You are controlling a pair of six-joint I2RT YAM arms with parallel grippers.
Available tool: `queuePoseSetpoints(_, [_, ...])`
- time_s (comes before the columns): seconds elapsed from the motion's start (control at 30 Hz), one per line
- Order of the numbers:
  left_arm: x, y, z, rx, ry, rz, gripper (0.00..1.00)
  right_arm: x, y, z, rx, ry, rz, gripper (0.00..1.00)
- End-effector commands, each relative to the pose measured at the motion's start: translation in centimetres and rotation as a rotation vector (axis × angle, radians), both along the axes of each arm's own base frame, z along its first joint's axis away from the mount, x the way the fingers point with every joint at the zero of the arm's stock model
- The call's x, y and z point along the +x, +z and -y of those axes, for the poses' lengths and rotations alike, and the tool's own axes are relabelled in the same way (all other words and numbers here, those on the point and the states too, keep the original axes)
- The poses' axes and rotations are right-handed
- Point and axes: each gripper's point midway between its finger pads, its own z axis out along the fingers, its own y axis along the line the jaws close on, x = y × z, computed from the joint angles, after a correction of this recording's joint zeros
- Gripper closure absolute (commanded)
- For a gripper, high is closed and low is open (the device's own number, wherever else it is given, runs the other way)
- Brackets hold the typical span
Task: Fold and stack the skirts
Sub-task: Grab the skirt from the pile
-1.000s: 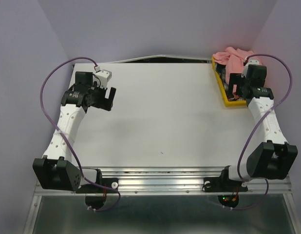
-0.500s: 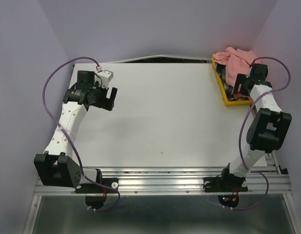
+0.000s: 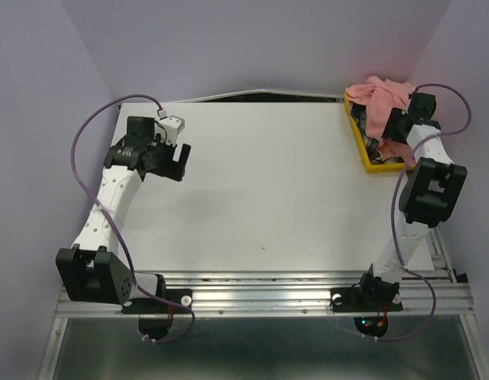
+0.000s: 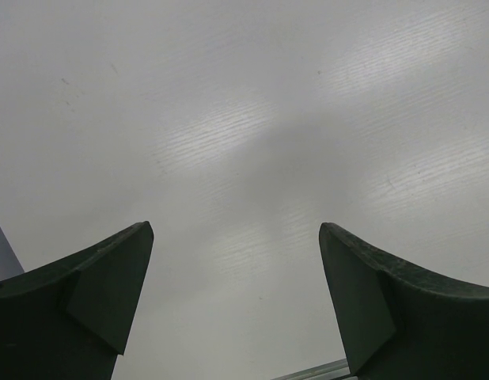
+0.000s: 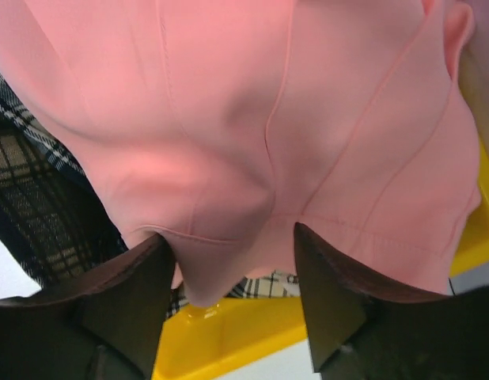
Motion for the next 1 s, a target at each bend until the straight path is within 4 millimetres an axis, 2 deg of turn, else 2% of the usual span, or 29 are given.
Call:
queuePoseSetpoints(0.0, [0.3, 0.9, 0.1, 0.005, -0.014, 0.044, 0.01, 2.7, 2.0, 0.5, 0.009, 0.003, 0.082, 0.42])
queuePoseSetpoints(0.03, [0.3, 1.0, 0.1, 0.005, -0.017, 0.048, 0.01, 2.8, 1.8, 0.4, 0.015, 0.009, 0.079, 0.56])
queuePoseSetpoints(0.1, [0.0, 1.1, 0.4, 0.004, -0.047, 0.048, 0.01, 2.7, 2.1, 0.1, 0.029, 0.018, 0.082, 0.71])
queuePoseSetpoints(0.13, [0.0, 1.2, 0.5, 0.002, -0.057, 0.050, 0.01, 2.7, 2.6, 0.0, 0.028, 0.017, 0.093, 0.90])
queuePoseSetpoints(0.17, [-0.1, 1.3, 0.6, -0.003, -0.065, 0.055, 0.01, 2.8, 3.3, -0.6, 0.048, 0.042, 0.112, 0.98])
queuePoseSetpoints(0.27, [-0.5, 1.8, 0.8, -0.007, -0.086, 0.077, 0.01, 2.7, 6.7, -1.1, 0.044, 0.063, 0.175, 0.99])
queuePoseSetpoints(0.3, [-0.5, 2.0, 0.9, -0.012, -0.090, 0.085, 0.01, 2.4, 9.0, -1.4, 0.034, 0.072, 0.218, 0.99])
queuePoseSetpoints(0.37, [-0.5, 2.3, 1.2, -0.027, -0.093, 0.093, 0.01, 2.0, 12.3, -2.1, 0.030, 0.102, 0.282, 1.00])
queuePoseSetpoints(0.4, [-0.5, 2.7, 1.3, -0.038, -0.093, 0.106, 0.01, 1.4, 15.5, -3.1, 0.031, 0.145, 0.346, 0.99])
queuePoseSetpoints(0.47, [-0.4, 3.3, 1.8, -0.062, -0.103, 0.122, 0.02, 0.7, 19.1, -4.3, 0.034, 0.193, 0.419, 0.99])
queuePoseSetpoints(0.5, [-0.3, 3.6, 1.9, -0.073, -0.104, 0.128, 0.01, 0.4, 21.9, -5.6, 0.041, 0.252, 0.478, 0.99])
queuePoseSetpoints(0.53, [-0.2, 4.2, 2.1, -0.084, -0.109, 0.140, 0.01, 0.0, 23.7, -6.3, 0.045, 0.285, 0.514, 0.99])
queuePoseSetpoints(0.57, [-0.1, 4.6, 2.6, -0.106, -0.117, 0.143, 0.01, -0.9, 27.0, -7.7, 0.050, 0.344, 0.582, 0.99])
queuePoseSetpoints(0.67, [0.4, 6.2, 3.1, -0.143, -0.122, 0.177, 0.02, -2.4, 31.4, -9.9, 0.054, 0.440, 0.676, 0.99])
queuePoseSetpoints(0.77, [0.7, 8.5, 4.1, -0.210, -0.148, 0.228, 0.02, -4.5, 36.3, -13.6, 0.106, 0.612, 0.801, 1.00])
queuePoseSetpoints(0.83, [0.8, 9.6, 4.5, -0.237, -0.157, 0.257, 0.01, -5.9, 38.2, -15.5, 0.144, 0.700, 0.855, 1.00])
queuePoseSetpoints(0.87, [0.8, 10.7, 4.9, -0.266, -0.165, 0.289, 0.02, -7.5, 39.4, -17.8, 0.209, 0.785, 0.877, 0.99])
queuePoseSetpoints(0.9, [0.8, 11.5, 5.0, -0.280, -0.169, 0.313, 0.01, -8.4, 41.1, -18.9, 0.197, 0.844, 0.933, 0.99])
queuePoseSetpoints(0.93, [0.7, 12.1, 5.1, -0.293, -0.174, 0.332, 0.01, -9.1, 41.8, -20.0, 0.208, 0.889, 0.952, 0.99])
queuePoseSetpoints(0.97, [0.6, 12.8, 5.4, -0.315, -0.192, 0.350, 0.02, -9.8, 42.3, -22.0, 0.231, 0.951, 0.964, 0.99])
